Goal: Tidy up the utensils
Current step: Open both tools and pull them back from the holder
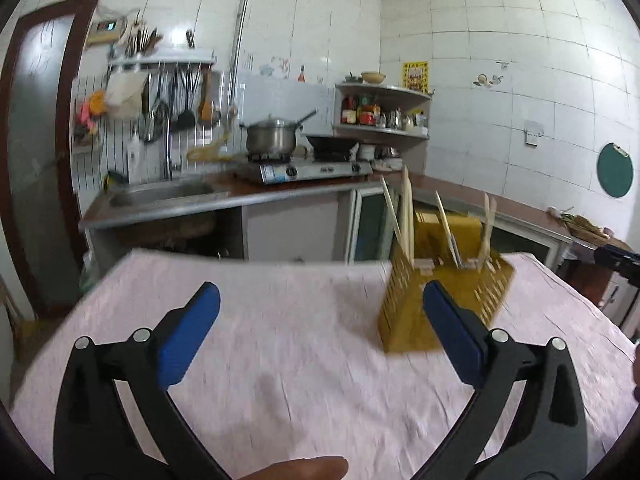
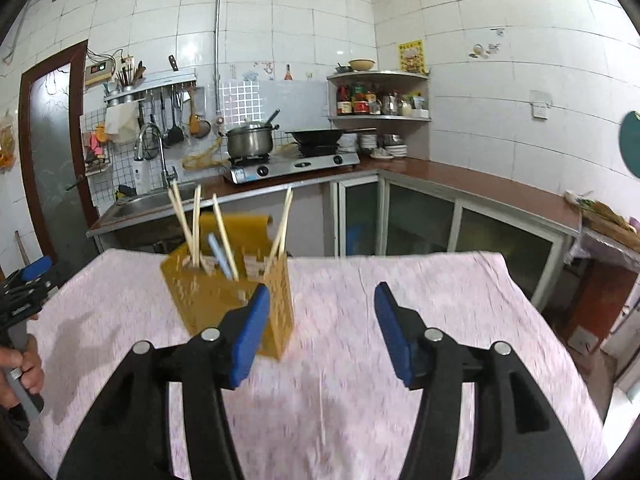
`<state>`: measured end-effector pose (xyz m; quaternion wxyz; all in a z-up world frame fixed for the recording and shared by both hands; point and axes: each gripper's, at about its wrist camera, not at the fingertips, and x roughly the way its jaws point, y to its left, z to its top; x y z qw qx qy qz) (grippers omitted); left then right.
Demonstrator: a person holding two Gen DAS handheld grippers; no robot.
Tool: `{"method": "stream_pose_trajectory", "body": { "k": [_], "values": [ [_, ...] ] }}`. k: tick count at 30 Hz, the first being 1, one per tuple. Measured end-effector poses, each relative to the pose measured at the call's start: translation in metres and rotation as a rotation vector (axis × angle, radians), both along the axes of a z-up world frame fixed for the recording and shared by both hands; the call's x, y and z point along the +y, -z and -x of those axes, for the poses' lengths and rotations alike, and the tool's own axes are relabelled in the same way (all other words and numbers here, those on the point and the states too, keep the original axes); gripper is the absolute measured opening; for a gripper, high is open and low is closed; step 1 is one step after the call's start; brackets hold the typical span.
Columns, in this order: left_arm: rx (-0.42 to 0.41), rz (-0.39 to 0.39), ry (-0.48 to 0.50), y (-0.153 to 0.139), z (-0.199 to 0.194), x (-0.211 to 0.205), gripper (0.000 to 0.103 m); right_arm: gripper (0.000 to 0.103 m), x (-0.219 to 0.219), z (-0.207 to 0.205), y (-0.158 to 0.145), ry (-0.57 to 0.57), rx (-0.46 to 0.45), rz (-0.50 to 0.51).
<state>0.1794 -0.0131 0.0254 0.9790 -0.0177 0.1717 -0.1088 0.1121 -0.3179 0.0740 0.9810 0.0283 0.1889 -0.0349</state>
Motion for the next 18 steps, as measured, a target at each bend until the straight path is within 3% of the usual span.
{"method": "stream_pose_trajectory", "body": {
  "k": [5, 12, 18],
  "values": [
    [-0.037, -0.104, -0.04, 0.026, 0.053, -0.007, 0.098, 0.057, 0.027, 0.046, 0.025, -0.027, -0.054, 0.033],
    [-0.081, -0.076, -0.048, 0.05, 0.093, 0.001, 0.098, 0.058, 0.044, 0.087, 0.059, -0.083, -0.083, 0.113],
    [-0.136, -0.041, -0.046, 0.048, 0.102, 0.004, 0.098, 0.059, 0.034, 0.111, 0.063, -0.005, -0.202, 0.111]
  ]
}}
